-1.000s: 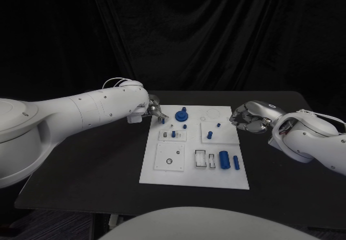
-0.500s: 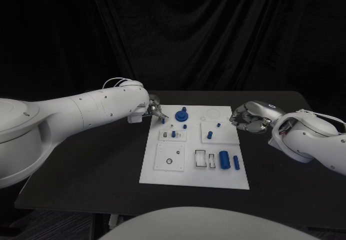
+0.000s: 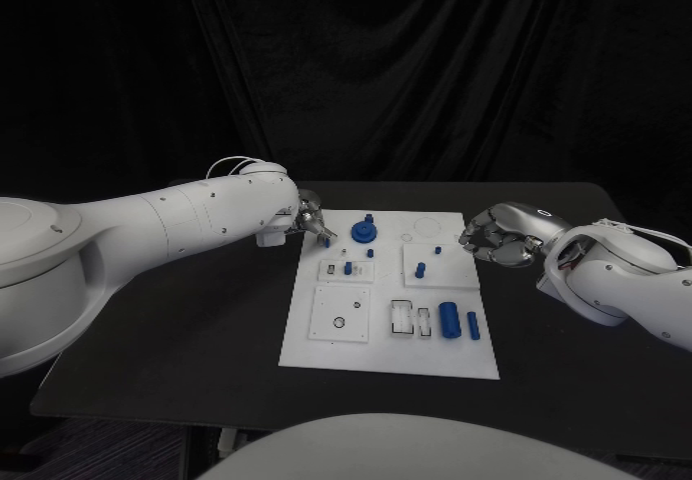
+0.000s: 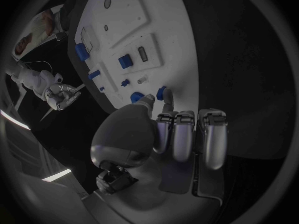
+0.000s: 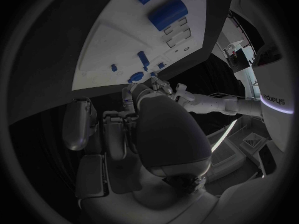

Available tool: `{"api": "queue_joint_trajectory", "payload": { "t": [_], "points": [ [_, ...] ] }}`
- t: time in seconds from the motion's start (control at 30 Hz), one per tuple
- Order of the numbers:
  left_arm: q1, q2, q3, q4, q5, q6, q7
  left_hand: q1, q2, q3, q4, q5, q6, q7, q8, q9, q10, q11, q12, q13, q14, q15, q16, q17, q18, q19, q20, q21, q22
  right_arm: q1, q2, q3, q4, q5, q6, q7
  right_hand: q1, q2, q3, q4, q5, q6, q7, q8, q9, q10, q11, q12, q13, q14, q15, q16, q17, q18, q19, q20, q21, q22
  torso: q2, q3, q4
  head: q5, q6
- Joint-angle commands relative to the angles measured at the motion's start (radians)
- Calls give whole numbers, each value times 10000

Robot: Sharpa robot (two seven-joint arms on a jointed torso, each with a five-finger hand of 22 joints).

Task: Assemble the parts on the task board

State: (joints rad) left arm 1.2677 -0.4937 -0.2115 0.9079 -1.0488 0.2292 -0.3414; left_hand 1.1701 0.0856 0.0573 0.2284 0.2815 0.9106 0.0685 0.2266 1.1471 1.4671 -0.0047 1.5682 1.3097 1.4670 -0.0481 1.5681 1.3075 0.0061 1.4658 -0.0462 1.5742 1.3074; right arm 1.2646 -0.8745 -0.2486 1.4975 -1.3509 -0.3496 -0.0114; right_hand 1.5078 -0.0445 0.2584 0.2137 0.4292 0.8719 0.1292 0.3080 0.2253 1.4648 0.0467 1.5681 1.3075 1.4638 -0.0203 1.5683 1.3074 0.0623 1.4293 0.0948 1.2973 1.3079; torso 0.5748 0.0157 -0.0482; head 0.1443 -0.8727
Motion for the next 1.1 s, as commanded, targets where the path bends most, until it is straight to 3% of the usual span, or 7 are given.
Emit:
{"api": "queue_joint_trajectory", "payload": {
  "t": [0.03, 0.5, 0.53, 0.63, 0.97, 1.1],
  "points": [
    [-26, 15, 8, -9, 4, -126, 200, 130, 22, 65, -79, 137, -63, 30, -68, -17, 1037, 90, 26, 2611, 1038, 93, 27, 2633, -61, 1050, 59, -34, 2634, -24, 1, 7, -1, -14, 86, -194, -14, 99, 61, 22, 68, 27, 13, 44, -8, 1060, 55, 27, 2633, 1053, 55, -6, 2599, 35, -1, -14, -20, 1758, -3, 1, 2, 8, 1],
    [-45, 17, 8, -40, 4, 15, 191, 221, 13, 272, -204, 478, -18, 15, -136, -15, 1037, 81, 26, 2611, 1038, 91, 27, 2633, -61, 1050, 67, -34, 2634, -24, 14, 7, 3, -14, 181, -247, -14, 99, 61, 22, 68, 27, 13, 44, -8, 1060, 55, 27, 2633, 1053, 55, -6, 2599, 35, -1, -14, -20, 1758, 1, -2, 3, 15, 1],
    [-49, 18, 8, -43, 4, 32, 194, 249, -11, 376, -255, 703, -10, 12, -169, -15, 1037, 78, 26, 2611, 1038, 87, 27, 2633, -61, 1050, 65, -34, 2634, -24, 12, 7, 4, -14, 191, -253, -14, 99, 61, 22, 68, 27, 13, 44, -8, 1060, 55, 27, 2633, 1053, 55, -6, 2599, 35, -1, -14, -20, 1758, 3, -2, 2, 15, 1],
    [-56, 20, 8, -49, 4, 56, 201, 274, -48, 503, -316, 902, 3, 4, -202, -12, 1037, 72, 26, 2611, 1038, 84, 27, 2633, -61, 1050, 64, -34, 2634, -24, 9, 7, 8, -14, 235, -277, -15, 104, 75, 12, 67, 22, 17, 43, -10, 1060, 59, 27, 2633, 1051, 58, -12, 2593, 37, -6, -13, -31, 1755, 2, 0, 4, 22, 1],
    [-77, 28, 8, -75, 4, 65, 244, 327, -94, 674, -417, 1023, 19, -8, -236, -5, 1037, 62, 26, 2611, 1038, 77, 27, 2633, -61, 1050, 60, -34, 2634, -25, 18, 7, 12, -14, 308, -325, -23, 114, 98, -14, 59, 107, 1, 94, 8, 1060, 51, 27, 2633, 1047, 57, -19, 2585, 43, -19, -12, -59, 1747, -3, -2, -4, 23, 1],
    [-81, 20, 8, -80, 4, 101, 250, 357, -160, 931, -541, 1246, 46, -16, -277, 3, 1037, 54, 26, 2611, 1038, 68, 27, 2633, -61, 1050, 53, -34, 2634, -25, 31, 7, 4, -14, 296, -319, -28, 105, 99, -19, 58, 85, 5, 83, 3, 1060, 52, 27, 2633, 1047, 56, -19, 2585, 42, -18, -12, -56, 1747, 1, -2, -5, 42, 1]
  ]
}}
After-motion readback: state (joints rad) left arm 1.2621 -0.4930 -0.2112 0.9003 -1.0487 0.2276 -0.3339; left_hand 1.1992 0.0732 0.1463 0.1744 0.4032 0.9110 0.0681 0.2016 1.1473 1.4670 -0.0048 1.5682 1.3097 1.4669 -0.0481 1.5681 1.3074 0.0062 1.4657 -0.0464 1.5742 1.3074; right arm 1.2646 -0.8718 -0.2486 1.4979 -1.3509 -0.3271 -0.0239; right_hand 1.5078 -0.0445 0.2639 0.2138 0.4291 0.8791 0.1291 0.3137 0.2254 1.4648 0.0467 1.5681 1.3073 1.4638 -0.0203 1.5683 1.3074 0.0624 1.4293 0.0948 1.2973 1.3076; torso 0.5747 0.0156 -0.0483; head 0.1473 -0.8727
